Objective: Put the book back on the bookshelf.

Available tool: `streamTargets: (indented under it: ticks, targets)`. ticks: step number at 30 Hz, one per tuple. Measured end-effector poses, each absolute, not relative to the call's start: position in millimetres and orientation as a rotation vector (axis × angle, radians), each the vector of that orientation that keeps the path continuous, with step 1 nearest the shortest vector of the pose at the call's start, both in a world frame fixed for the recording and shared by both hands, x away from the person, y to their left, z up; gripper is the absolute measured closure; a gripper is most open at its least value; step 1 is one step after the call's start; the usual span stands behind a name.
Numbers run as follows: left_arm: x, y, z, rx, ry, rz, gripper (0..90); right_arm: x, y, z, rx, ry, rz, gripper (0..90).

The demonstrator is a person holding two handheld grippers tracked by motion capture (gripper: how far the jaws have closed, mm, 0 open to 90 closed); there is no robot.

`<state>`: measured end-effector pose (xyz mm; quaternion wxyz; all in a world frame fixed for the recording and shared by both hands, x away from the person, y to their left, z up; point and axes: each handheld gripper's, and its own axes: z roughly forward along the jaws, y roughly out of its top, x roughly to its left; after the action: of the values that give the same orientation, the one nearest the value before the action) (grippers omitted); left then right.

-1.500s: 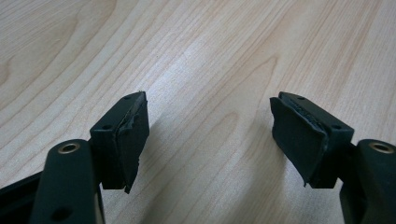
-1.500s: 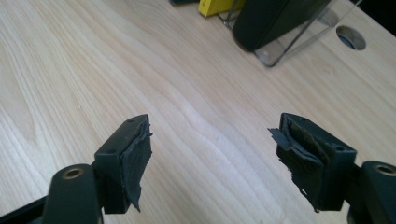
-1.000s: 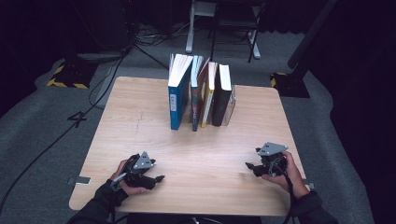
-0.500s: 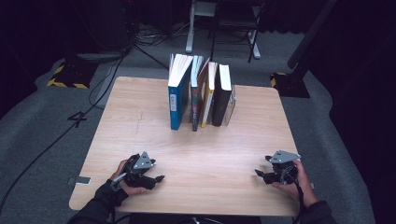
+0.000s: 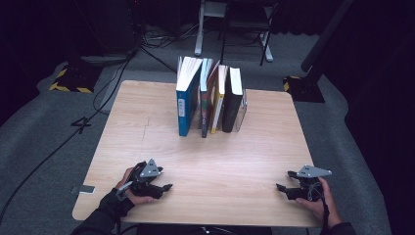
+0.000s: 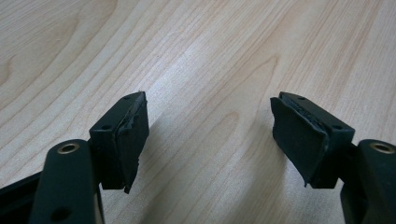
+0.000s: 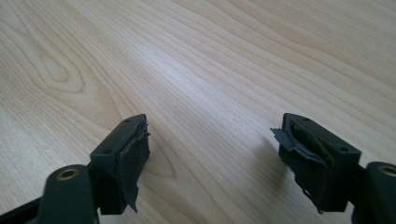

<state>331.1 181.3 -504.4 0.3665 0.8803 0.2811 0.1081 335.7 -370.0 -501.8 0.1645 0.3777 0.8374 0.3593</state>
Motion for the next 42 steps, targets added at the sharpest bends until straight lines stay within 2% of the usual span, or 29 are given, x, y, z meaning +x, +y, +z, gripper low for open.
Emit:
streamTargets:
  ticks: [42]
  targets:
    - [332.5,182.4,-504.7,2.262,0.718,0.271,26.3,331.5,-375.7,-504.7,1.109,2.33,1.042,23.9]
